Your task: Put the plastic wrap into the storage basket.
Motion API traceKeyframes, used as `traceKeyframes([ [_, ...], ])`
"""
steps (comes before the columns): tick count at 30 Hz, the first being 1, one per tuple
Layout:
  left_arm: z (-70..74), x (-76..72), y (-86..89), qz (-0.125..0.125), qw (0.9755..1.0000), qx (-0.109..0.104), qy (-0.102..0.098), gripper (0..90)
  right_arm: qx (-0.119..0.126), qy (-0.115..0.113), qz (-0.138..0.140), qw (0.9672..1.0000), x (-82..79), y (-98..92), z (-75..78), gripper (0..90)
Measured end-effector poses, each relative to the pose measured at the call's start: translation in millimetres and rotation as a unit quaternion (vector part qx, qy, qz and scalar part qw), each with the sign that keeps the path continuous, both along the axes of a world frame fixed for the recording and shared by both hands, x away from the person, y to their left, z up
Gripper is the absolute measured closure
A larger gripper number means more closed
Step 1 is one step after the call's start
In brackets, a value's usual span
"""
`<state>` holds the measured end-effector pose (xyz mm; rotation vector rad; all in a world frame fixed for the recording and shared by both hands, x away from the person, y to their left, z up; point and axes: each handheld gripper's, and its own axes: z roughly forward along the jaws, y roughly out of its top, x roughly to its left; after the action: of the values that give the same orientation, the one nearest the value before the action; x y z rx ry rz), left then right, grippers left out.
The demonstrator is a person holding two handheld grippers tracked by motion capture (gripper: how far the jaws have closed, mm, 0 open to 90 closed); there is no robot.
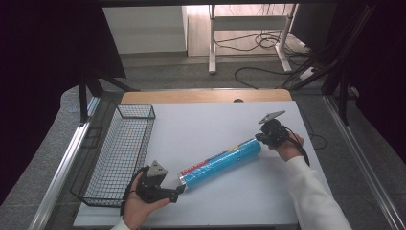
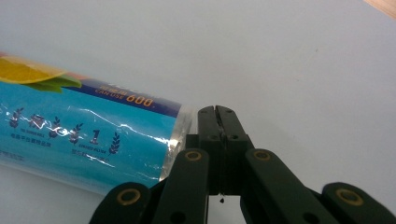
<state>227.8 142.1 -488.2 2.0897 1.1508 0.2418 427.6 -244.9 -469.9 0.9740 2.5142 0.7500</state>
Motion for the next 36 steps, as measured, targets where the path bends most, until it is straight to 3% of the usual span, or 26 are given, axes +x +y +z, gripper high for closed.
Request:
traceKeyframes([
  [5,0.7,-0.9,0.4,0.0,1.0,0.0,-0.002,14.7,0.041,-0.023,-0.04,0.9981,-12.3,-19.5,10.6,89.7],
  [8,0.5,-0.7,-0.3,-0.001,1.0,0.001,-0.001,14.6,0.101,-0.027,-0.044,0.9936,-34.2,-32.0,19.9,89.7],
  [10,0.4,-0.7,-0.9,-0.002,1.0,0.002,-0.001,14.6,0.129,-0.026,-0.043,0.9904,-52.2,-36.0,23.0,89.7],
  [14,1.1,-1.1,-1.8,-0.005,1.0,0.002,-0.002,14.5,0.136,-0.026,-0.034,0.9897,-89.6,-37.6,18.4,89.6],
  [18,1.5,-1.4,-4.0,-0.008,1.0,0.005,-0.003,14.5,0.136,-0.016,-0.025,0.9902,-128.9,-40.2,4.2,89.6],
  [21,1.8,-1.8,-6.3,-0.01,0.9999,0.006,-0.004,14.5,0.13,-0.001,-0.028,0.9912,-147.8,-43.3,-6.6,88.1],
  [23,2.5,-2.0,-7.5,-0.012,0.9999,0.008,-0.006,14.6,0.131,0.012,-0.032,0.9908,-154.5,-46.7,-14.0,81.3],
  [25,3.1,-2.1,-8.6,-0.014,0.9998,0.01,-0.008,14.5,0.145,0.021,-0.036,0.9886,-158.6,-49.0,-20.5,65.7],
  [28,4.8,-2.2,-9.4,-0.02,0.9996,0.013,-0.012,14.3,0.139,0.021,-0.045,0.989,-160.3,-47.3,-24.4,45.2],
  [31,5.2,-2.5,-11.1,-0.023,0.9995,0.013,-0.016,14.2,0.144,0.013,-0.048,0.9884,-160.6,-46.4,-23.2,35.8],
  [36,8.2,-2.9,-13.4,-0.022,0.9994,0.01,-0.026,15.4,0.152,0.006,-0.044,0.9874,-162.0,-48.2,-21.8,29.1],
])
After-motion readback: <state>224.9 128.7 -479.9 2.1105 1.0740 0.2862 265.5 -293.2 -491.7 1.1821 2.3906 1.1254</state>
